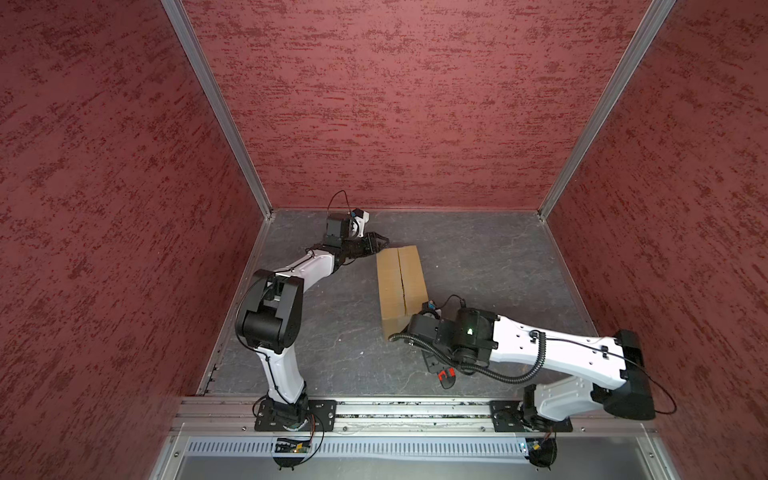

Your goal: Unpack the express box

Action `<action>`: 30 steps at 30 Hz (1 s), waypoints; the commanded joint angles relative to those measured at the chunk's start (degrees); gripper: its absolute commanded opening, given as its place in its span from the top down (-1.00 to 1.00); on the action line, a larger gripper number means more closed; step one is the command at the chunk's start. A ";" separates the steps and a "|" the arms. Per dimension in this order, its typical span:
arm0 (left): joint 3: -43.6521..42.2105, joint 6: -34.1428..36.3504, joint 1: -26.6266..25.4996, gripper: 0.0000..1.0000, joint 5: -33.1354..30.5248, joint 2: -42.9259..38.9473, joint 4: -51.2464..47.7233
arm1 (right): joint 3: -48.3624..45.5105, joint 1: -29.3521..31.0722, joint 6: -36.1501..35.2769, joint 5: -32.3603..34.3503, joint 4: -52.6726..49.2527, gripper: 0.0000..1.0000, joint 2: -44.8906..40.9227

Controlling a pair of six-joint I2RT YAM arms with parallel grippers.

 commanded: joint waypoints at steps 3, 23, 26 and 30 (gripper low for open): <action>-2.12 -0.32 -1.32 0.14 1.63 -2.37 0.32 | 1.18 -0.51 1.07 3.13 -1.42 0.96 -0.99; -4.71 -2.17 -3.26 0.15 2.86 -3.95 1.91 | 2.50 -0.89 0.10 5.42 -3.28 0.96 0.03; -5.05 -2.54 -3.53 0.15 3.19 -4.24 2.18 | 2.69 -1.08 -0.04 5.60 -3.30 0.96 -0.10; -5.79 -2.87 -3.87 0.15 3.04 -4.90 2.35 | 2.78 -1.33 -0.33 5.60 -2.93 0.96 0.01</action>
